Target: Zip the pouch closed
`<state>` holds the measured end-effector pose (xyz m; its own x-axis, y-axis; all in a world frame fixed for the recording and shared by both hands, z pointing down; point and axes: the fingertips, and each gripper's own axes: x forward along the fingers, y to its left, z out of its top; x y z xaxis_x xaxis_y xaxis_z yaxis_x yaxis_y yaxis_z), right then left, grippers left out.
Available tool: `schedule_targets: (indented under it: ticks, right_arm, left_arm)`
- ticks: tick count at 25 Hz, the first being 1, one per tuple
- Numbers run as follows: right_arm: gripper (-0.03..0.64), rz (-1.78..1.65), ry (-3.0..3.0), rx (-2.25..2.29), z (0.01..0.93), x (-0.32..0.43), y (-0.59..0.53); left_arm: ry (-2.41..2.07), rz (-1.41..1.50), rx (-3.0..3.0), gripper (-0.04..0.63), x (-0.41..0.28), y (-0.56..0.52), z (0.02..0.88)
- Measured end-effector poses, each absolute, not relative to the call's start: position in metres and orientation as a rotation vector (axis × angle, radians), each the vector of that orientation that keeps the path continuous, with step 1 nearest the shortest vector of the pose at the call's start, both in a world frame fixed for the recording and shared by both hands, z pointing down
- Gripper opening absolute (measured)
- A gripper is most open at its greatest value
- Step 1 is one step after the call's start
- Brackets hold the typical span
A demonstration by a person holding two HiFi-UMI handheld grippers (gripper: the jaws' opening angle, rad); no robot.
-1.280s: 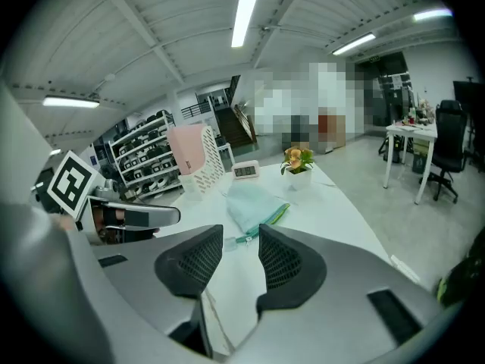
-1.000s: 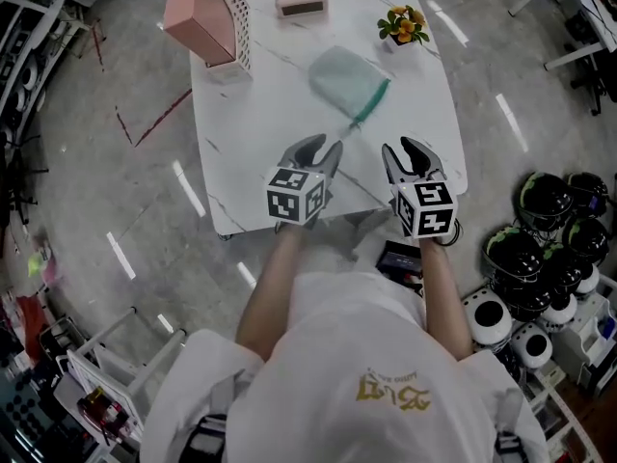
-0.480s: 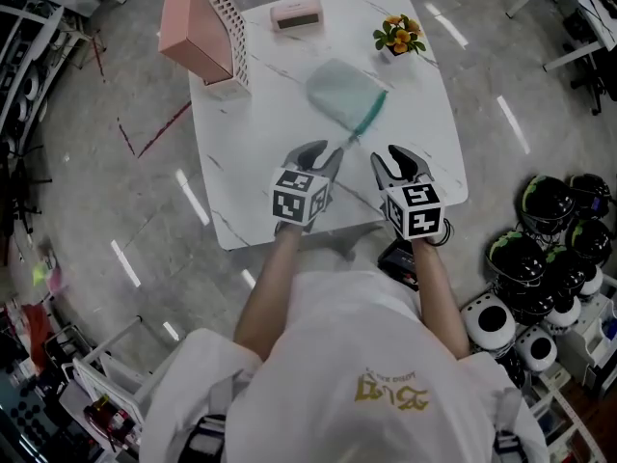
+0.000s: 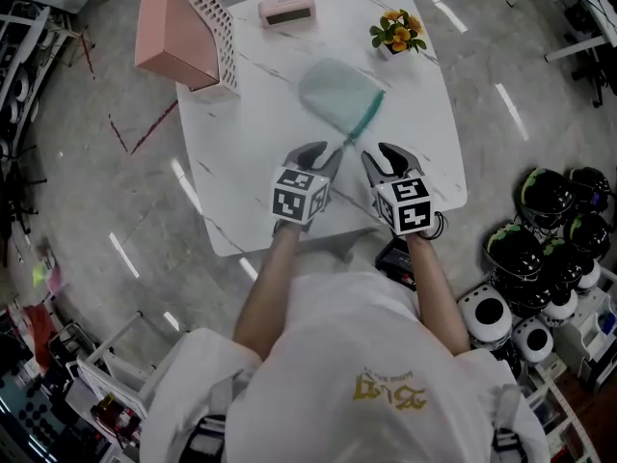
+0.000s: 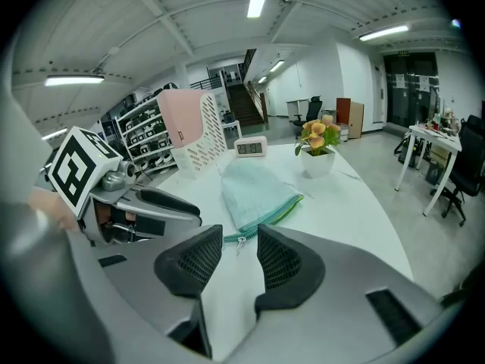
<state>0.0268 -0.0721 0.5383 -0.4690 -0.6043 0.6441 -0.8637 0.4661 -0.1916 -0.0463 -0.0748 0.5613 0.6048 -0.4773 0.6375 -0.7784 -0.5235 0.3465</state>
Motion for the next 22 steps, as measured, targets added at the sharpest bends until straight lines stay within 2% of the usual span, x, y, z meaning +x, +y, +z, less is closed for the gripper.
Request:
schedule_targets:
  ticks: [22]
  right_arm:
    - [0.118,0.681,-2.132,0.998,0.611,0.003,-0.082]
  left_arm:
    - [-0.830,0.846,2.204,0.116,-0.025,-0.084,0.616]
